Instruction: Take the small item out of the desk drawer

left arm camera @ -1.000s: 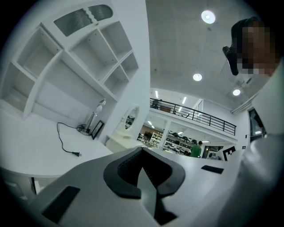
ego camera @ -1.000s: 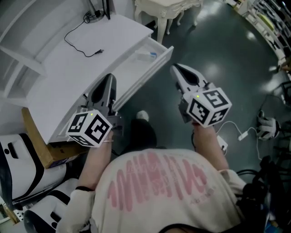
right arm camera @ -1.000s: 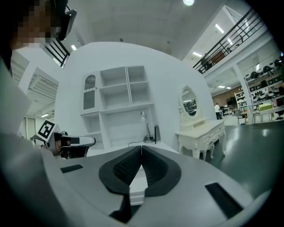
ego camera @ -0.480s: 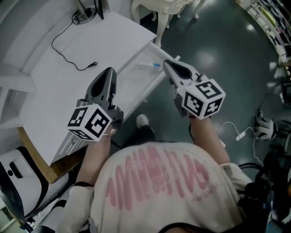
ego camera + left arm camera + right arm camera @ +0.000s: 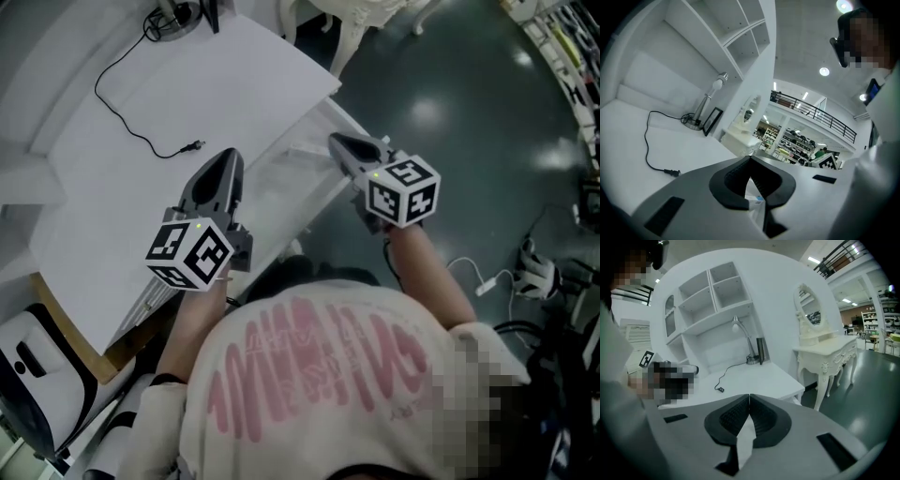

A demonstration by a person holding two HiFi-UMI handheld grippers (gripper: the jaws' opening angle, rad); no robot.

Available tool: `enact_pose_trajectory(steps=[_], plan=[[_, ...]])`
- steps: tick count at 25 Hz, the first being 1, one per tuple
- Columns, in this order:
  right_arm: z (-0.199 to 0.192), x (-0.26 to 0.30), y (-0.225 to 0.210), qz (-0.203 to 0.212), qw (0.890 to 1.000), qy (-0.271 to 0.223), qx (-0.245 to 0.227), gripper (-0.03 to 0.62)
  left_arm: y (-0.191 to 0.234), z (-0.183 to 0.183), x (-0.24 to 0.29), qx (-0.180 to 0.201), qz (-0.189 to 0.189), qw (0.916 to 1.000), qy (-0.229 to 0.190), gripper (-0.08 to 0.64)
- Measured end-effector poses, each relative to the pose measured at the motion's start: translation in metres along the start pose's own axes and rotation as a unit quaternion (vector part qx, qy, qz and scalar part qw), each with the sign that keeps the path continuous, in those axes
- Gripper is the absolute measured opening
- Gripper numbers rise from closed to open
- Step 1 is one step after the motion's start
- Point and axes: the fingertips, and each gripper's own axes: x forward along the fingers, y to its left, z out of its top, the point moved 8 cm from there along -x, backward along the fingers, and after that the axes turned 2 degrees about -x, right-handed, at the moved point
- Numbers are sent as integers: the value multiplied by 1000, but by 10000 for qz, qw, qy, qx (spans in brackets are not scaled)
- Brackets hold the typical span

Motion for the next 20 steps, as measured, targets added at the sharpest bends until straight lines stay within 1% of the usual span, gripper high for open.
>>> enact_pose_trajectory(steps=[2, 4, 7, 11, 12, 13, 14, 15, 17, 20], plan=[[-9, 17, -10, 84, 9992, 367, -120, 17, 5, 0, 5, -18, -62, 10000, 45, 28], [-16, 33, -17, 153, 9960, 785, -387, 17, 11, 1, 8, -70, -91, 9999, 81, 28], [-24, 54, -26, 296, 9866, 1372, -826, 18, 22, 3, 10, -175, 8, 9998, 85, 28], [-35, 73, -34, 521, 9714, 1989, -1189, 21, 35, 4, 8, -294, 171, 9994, 40, 28], [-37, 76, -35, 583, 9677, 2108, -1251, 31, 37, 5, 8, -303, 194, 9993, 36, 28], [-40, 79, -35, 656, 9640, 2221, -1305, 82, 39, 6, 7, -312, 218, 9993, 27, 28], [-42, 82, -36, 742, 9596, 2342, -1369, 165, 42, 7, 7, -321, 245, 9992, 13, 28], [-44, 86, -36, 830, 9541, 2480, -1457, 180, 44, 7, 7, -329, 273, 9991, -4, 28], [-48, 91, -37, 969, 9400, 2787, -1713, 181, 46, 8, 7, -341, 317, 9989, -27, 28], [-57, 99, -35, 1087, 9135, 3229, -2222, 207, 46, 8, 6, -350, 365, 9987, -30, 28]])
